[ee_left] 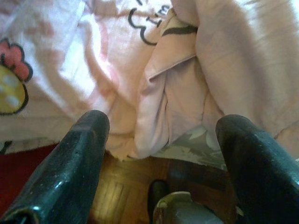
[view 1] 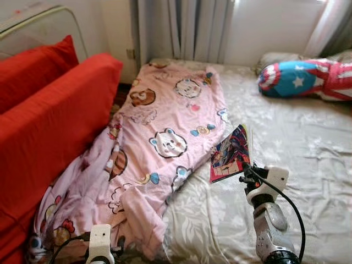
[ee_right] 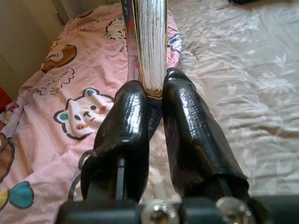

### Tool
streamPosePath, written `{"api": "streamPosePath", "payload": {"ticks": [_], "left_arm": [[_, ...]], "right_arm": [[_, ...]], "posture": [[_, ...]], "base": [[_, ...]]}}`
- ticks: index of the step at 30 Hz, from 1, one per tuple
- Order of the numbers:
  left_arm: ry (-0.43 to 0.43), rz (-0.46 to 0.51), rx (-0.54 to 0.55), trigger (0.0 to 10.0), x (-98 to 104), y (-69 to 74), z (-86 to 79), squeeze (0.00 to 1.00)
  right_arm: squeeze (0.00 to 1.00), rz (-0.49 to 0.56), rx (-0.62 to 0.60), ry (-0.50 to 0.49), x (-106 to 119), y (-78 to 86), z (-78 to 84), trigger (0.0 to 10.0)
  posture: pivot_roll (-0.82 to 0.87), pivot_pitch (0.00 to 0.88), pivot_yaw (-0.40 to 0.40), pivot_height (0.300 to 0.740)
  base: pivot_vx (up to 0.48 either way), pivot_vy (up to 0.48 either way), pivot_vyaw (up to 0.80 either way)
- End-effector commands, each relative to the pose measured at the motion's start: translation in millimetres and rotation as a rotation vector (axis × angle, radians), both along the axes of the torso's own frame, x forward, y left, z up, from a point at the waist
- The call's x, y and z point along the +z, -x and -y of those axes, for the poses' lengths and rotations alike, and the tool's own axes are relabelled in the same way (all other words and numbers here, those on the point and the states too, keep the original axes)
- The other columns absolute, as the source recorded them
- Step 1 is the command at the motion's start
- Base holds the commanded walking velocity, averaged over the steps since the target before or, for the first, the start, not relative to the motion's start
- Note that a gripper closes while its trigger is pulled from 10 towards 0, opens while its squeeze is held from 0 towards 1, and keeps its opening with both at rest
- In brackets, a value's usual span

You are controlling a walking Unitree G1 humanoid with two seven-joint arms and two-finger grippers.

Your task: Clean up the room

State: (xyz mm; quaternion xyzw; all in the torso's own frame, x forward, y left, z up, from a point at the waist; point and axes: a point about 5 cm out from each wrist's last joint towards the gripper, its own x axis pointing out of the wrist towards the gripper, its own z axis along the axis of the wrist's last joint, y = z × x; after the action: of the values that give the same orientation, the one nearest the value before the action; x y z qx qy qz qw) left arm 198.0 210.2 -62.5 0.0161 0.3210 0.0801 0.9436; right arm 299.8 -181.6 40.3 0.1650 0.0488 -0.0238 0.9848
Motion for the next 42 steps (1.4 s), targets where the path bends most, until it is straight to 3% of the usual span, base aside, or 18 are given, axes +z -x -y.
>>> {"api": "streamPosePath", "payload": {"ticks": [1, 12, 21, 38, 42], "left_arm": [[-0.002, -0.047, -0.015, 10.0, -5.0, 5.8, 1.1, 0.0], [-0.004, -0.102, -0.035, 10.0, -12.4, 16.6, 4.5, 0.0], [0.001, -0.103, -0.029, 10.0, -11.6, 13.8, 4.5, 0.0], [-0.006, -0.112, -0.045, 10.0, -13.1, 14.2, 11.3, 0.0], [-0.018, -0.115, -0.077, 10.0, -13.4, 14.8, 12.5, 0.0]], "right_arm": [[0.0, 0.057, -0.022, 0.022, 10.9, -4.4, 4.6, 10.0], [0.0, 0.021, -0.044, 0.007, 3.2, 0.9, 8.4, 10.0], [0.0, 0.038, -0.042, 0.025, 8.0, -2.4, 7.7, 10.0], [0.0, 0.036, -0.017, 0.052, 10.6, -6.2, 5.5, 10.0], [0.0, 0.023, -0.014, 0.059, 8.7, -4.5, 6.5, 10.0]], "posture": [[0.0, 0.0, -0.09, 0.718], [-0.01, 0.0, -0.075, 0.718], [-0.02, 0.0, -0.088, 0.718], [0.0, 0.0, -0.123, 0.718], [-0.01, 0.0, -0.12, 0.718]], "base": [[0.0, 0.0, 0.0], [0.0, 0.0, -0.06], [0.0, 0.0, -0.65], [0.0, 0.0, 0.0], [0.0, -0.285, -0.7]]}}
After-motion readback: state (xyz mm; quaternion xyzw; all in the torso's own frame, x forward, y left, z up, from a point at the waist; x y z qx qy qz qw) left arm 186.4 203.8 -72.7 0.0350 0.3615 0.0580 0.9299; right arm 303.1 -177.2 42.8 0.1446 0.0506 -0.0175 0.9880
